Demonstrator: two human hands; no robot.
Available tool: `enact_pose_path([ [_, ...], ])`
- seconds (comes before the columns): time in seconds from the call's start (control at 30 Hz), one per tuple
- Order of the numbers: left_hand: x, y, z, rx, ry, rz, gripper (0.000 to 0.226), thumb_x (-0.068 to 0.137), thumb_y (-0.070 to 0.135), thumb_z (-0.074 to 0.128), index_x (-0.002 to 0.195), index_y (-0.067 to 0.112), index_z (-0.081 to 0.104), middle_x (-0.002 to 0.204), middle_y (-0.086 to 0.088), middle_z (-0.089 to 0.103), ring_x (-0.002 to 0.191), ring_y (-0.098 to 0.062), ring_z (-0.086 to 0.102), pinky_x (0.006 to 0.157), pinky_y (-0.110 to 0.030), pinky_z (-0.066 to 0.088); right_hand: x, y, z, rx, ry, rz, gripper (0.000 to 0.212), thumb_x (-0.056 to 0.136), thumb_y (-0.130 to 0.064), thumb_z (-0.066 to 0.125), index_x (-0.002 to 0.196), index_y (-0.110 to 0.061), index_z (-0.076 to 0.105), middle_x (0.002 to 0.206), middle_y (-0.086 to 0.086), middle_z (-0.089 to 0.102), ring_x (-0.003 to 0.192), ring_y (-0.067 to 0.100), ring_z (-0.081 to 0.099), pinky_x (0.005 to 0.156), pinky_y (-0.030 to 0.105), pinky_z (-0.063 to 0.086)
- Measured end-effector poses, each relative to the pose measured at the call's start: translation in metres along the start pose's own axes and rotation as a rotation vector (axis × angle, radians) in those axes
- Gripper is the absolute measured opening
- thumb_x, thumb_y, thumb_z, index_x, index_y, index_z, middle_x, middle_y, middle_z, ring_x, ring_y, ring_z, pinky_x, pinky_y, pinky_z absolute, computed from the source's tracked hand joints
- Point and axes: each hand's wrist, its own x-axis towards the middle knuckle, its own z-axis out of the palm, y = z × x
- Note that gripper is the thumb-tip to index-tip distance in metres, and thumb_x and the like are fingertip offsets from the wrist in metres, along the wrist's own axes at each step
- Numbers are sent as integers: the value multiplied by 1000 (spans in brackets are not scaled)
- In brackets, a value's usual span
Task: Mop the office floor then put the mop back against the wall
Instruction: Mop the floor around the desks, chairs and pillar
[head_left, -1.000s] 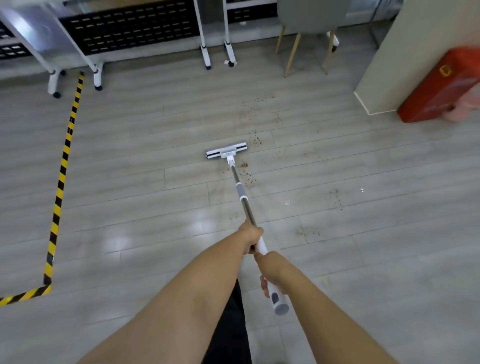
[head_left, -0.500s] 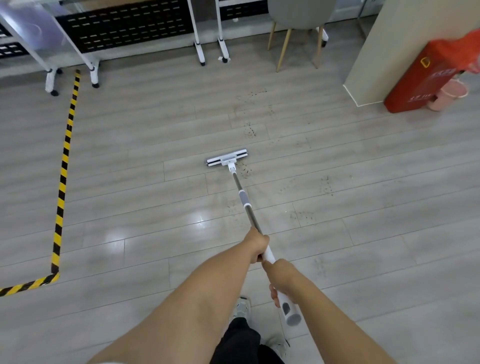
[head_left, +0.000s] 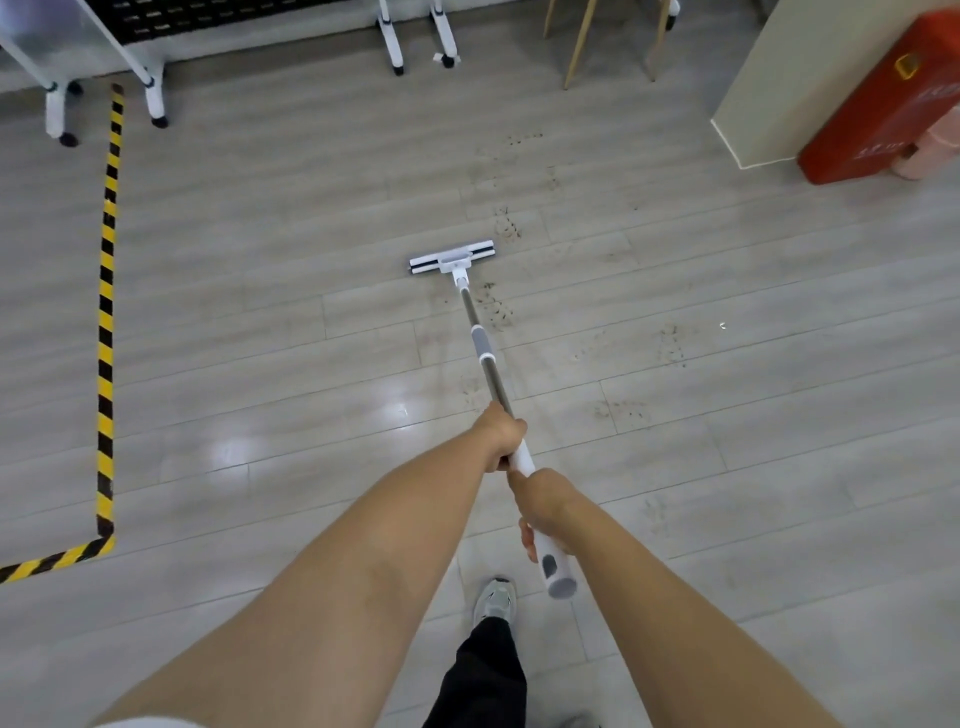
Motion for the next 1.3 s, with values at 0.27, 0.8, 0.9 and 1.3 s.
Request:
enact_pose_path([
  [0.27, -9, -38, 20, 20, 12, 4, 42, 99, 19, 49, 139, 20, 37, 125, -12, 54, 107, -35, 60, 58, -37, 54, -6, 38, 15, -92, 28, 5, 46, 108, -41, 28, 93, -4, 51, 62, 11, 60, 42, 21, 54, 50, 26, 41],
  [0.8, -197, -261, 189, -1, -26, 18, 32, 100, 16, 50, 131, 14, 44, 115, -11, 57, 103, -31, 60, 62, -38, 55, -127, 351, 62, -35, 16, -26, 42, 106, -44, 30, 93, -10, 51, 59, 9, 56, 45, 22, 51, 59, 36, 51],
  [0.9, -245, -315, 235, -9, -43, 6, 32, 100, 17, 50, 131, 14, 45, 119, -11, 59, 103, -30, 61, 58, -36, 54, -157, 428, 70, -22, 16, 22, 45, 103, -47, 31, 99, -8, 53, 58, 9, 57, 47, 22, 52, 60, 36, 51],
  [1.3, -295, -355, 254, -10, -37, 18, 29, 99, 18, 52, 127, 13, 47, 117, -12, 58, 103, -31, 59, 58, -35, 53, -196, 476, 85, -17, 37, -7, 38, 105, -43, 36, 94, -10, 52, 53, 8, 59, 52, 24, 56, 67, 38, 55],
])
